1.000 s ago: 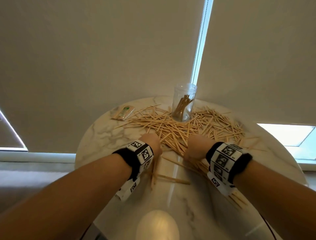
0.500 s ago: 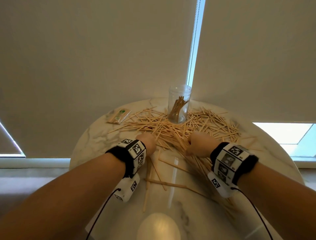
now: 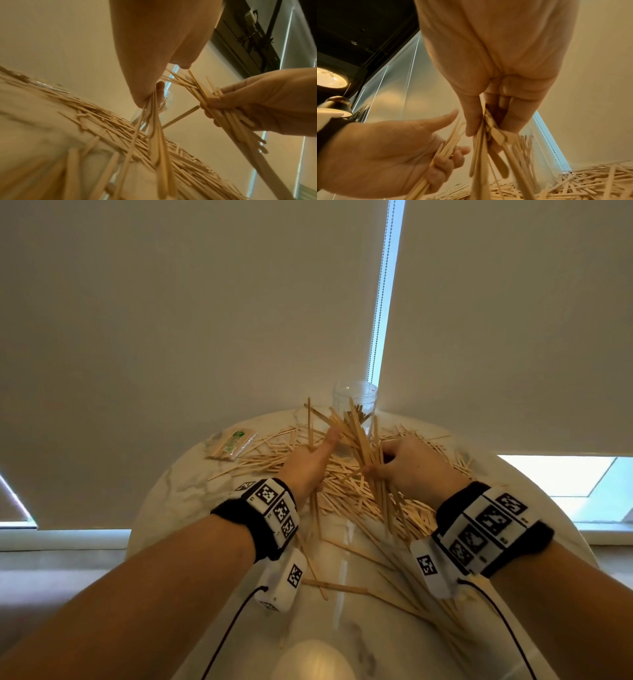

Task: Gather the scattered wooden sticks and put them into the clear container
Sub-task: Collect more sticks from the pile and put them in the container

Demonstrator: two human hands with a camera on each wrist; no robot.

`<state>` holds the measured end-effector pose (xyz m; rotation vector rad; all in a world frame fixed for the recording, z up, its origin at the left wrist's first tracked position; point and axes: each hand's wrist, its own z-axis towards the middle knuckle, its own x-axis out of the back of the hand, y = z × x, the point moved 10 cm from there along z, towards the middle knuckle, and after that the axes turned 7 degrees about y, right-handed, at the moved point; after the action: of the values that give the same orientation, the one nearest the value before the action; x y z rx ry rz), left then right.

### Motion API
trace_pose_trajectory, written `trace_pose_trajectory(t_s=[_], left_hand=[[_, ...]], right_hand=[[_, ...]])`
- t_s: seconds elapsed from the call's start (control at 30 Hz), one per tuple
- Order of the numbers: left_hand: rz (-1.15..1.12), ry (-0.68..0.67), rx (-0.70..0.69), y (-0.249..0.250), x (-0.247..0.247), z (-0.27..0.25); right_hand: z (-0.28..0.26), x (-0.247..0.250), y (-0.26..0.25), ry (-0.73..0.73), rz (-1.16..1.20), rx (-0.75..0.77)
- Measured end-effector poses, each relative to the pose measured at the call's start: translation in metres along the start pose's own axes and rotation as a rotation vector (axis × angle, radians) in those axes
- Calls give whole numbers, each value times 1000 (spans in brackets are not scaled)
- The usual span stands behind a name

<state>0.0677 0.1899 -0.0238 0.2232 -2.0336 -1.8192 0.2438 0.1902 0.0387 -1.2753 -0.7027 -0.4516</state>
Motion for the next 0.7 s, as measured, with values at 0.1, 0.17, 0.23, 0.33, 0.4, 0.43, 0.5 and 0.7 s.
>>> trace_pose_trajectory(t_s=[0.1,0.17,0.23,0.33,0.4,0.43,0.5,0.7], left_hand=[[-82,-116,-26,7,-24,-3],[-144,-199,-42,12,-40,-5],[-222,-179,-27,12,-44,-3],[-191,-65,-28,8,-35,3],[-149,-29,-56,9,-29,1],[-161,-14,-71,9,-26,1],[-210,24,-83,10,-18,2],[-258,71,-218,24,-6,-3]], right_hand=[[0,-9,-10,3,39,73],[0,-20,-16,-1,-5,127],[4,-25,-19,50,-93,178],[6,-32,-22,72,-123,217],[4,-39,-23,30,-132,232],[3,-41,-23,4,-124,239],[-1,-45,-25,-29,-128,257],[0,-40,-22,19,-161,249]])
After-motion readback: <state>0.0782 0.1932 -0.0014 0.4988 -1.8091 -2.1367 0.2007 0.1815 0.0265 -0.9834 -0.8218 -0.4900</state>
